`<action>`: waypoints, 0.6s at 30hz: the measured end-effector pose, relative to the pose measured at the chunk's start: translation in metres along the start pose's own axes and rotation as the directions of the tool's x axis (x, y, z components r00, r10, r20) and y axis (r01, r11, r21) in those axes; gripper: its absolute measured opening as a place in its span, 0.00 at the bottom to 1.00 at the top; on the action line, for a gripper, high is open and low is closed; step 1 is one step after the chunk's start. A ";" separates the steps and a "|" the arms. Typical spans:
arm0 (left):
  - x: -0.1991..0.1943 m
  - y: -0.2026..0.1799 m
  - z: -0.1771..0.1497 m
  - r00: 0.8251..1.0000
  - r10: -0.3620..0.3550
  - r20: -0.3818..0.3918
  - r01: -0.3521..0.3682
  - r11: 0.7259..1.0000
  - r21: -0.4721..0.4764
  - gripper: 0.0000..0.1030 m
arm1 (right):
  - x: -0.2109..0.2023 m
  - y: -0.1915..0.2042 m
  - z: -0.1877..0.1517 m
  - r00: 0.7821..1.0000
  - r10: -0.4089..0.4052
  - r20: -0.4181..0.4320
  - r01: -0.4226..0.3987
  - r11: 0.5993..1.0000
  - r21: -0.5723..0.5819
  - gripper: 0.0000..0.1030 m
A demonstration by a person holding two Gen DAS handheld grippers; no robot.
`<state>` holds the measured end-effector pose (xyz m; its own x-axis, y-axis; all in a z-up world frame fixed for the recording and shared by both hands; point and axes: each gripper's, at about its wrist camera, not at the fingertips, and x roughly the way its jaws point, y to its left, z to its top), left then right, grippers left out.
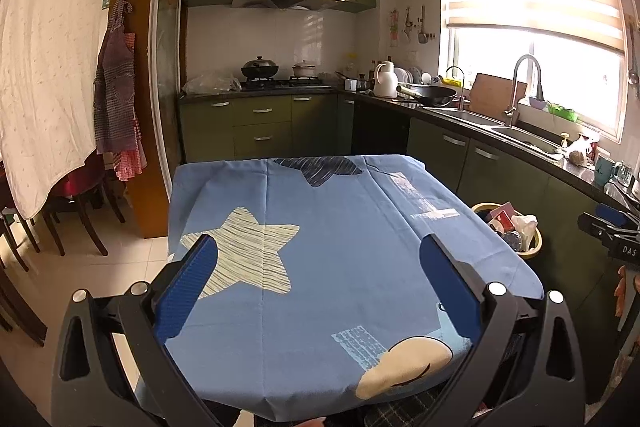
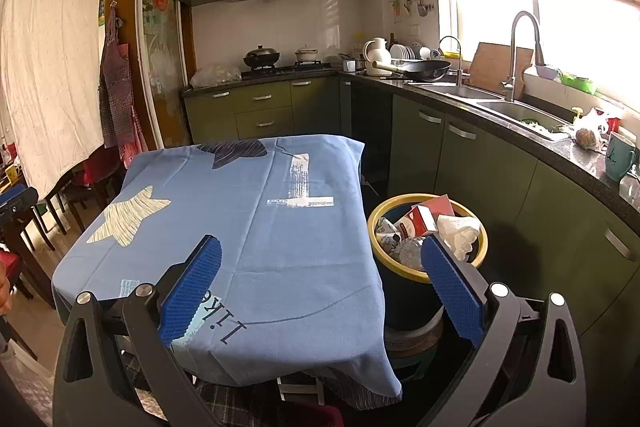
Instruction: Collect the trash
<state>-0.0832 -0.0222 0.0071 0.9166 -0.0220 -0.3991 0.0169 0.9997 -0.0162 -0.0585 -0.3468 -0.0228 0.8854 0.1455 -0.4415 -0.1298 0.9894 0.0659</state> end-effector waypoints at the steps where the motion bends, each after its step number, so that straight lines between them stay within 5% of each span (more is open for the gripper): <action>1: 0.000 0.000 0.000 1.000 -0.001 -0.001 0.001 1.000 0.002 0.94 | 0.000 0.000 0.000 1.000 0.000 0.000 0.000 1.000 0.001 0.96; 18: 0.001 -0.007 -0.002 1.000 -0.016 -0.014 0.016 1.000 0.019 0.94 | 0.000 -0.001 0.000 1.000 0.000 0.001 0.000 1.000 0.002 0.96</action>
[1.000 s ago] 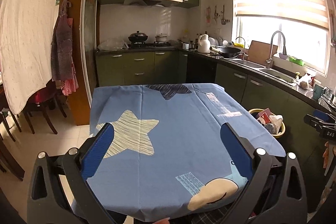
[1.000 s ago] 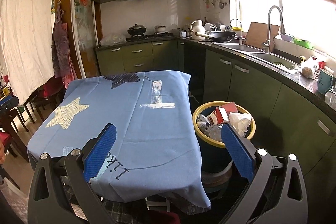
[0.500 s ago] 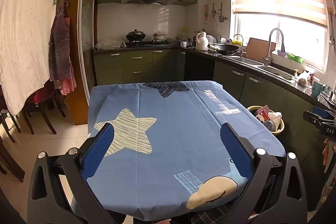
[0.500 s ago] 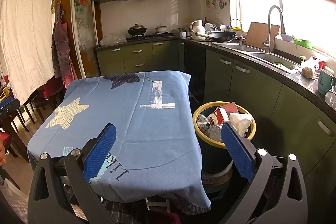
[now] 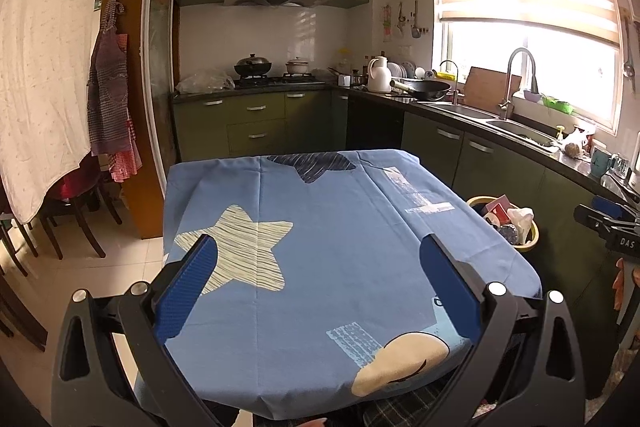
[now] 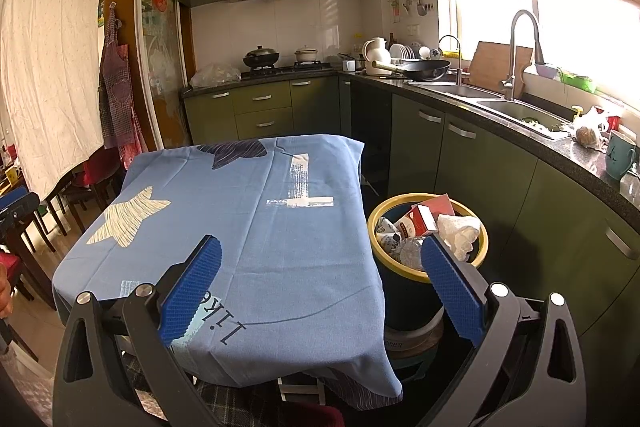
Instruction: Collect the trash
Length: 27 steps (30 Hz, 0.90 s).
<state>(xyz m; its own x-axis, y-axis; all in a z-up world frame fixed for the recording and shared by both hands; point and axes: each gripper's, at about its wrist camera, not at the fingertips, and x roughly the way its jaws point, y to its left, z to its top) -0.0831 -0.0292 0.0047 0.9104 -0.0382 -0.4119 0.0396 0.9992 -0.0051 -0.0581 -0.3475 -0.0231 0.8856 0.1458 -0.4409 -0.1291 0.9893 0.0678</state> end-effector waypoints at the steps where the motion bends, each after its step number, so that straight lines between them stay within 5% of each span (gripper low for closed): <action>1: 0.000 0.000 0.000 1.000 -0.002 0.000 0.002 1.000 0.001 0.94 | 0.000 0.001 0.001 1.000 0.000 0.000 0.000 1.000 0.001 0.96; 27: 0.003 -0.007 -0.001 1.000 -0.021 -0.013 0.021 1.000 0.015 0.94 | 0.002 0.000 0.001 1.000 0.004 -0.002 -0.004 1.000 0.006 0.96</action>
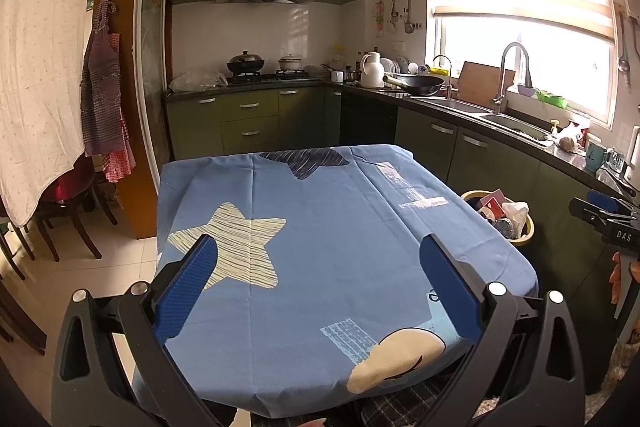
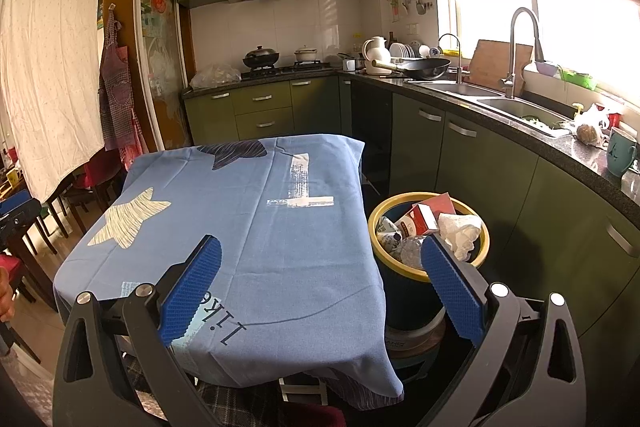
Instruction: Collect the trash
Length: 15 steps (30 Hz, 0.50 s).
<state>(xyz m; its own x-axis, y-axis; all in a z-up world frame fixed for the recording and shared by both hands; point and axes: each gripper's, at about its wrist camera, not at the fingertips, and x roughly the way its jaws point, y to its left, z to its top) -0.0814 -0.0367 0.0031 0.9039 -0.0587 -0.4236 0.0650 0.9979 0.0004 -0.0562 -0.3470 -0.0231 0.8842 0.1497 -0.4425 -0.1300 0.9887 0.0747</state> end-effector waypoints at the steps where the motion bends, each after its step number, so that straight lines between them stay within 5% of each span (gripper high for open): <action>1: 0.000 0.000 0.000 1.000 -0.001 0.000 0.001 1.000 -0.001 0.94 | 0.000 0.000 0.000 1.000 0.000 0.000 0.000 1.000 0.000 0.96; 15: 0.000 -0.002 0.000 1.000 -0.008 -0.002 0.008 1.000 -0.001 0.94 | 0.001 0.002 0.000 1.000 0.001 0.002 -0.001 1.000 0.001 0.96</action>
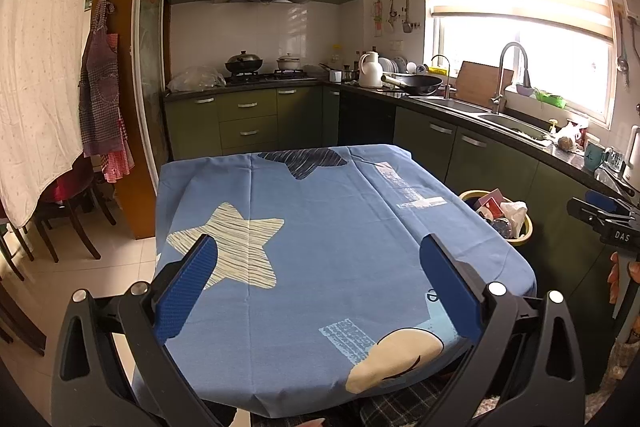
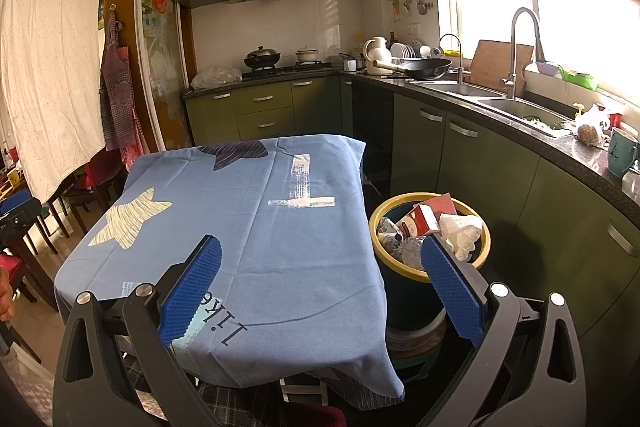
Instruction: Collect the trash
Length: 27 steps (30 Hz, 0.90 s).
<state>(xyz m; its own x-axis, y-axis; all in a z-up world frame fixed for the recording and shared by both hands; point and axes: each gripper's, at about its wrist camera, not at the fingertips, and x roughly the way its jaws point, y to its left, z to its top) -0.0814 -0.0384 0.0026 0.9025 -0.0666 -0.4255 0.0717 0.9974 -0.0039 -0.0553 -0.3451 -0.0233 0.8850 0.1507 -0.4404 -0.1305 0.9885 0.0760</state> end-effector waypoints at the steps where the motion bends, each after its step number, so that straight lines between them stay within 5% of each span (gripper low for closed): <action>1: 0.000 0.000 0.000 1.000 0.001 -0.001 -0.001 1.000 0.001 0.94 | 0.000 0.000 0.000 1.000 0.000 -0.001 0.000 1.000 -0.001 0.96; 27: 0.016 0.011 -0.001 0.999 -0.031 -0.035 0.031 0.999 -0.019 0.94 | 0.006 0.003 -0.002 1.000 0.008 -0.011 -0.008 1.000 0.007 0.96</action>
<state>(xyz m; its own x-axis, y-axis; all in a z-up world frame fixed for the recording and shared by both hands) -0.0667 -0.0288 -0.0052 0.8845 -0.0969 -0.4564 0.0913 0.9952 -0.0342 -0.0514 -0.3415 -0.0278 0.8788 0.1585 -0.4500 -0.1342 0.9872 0.0857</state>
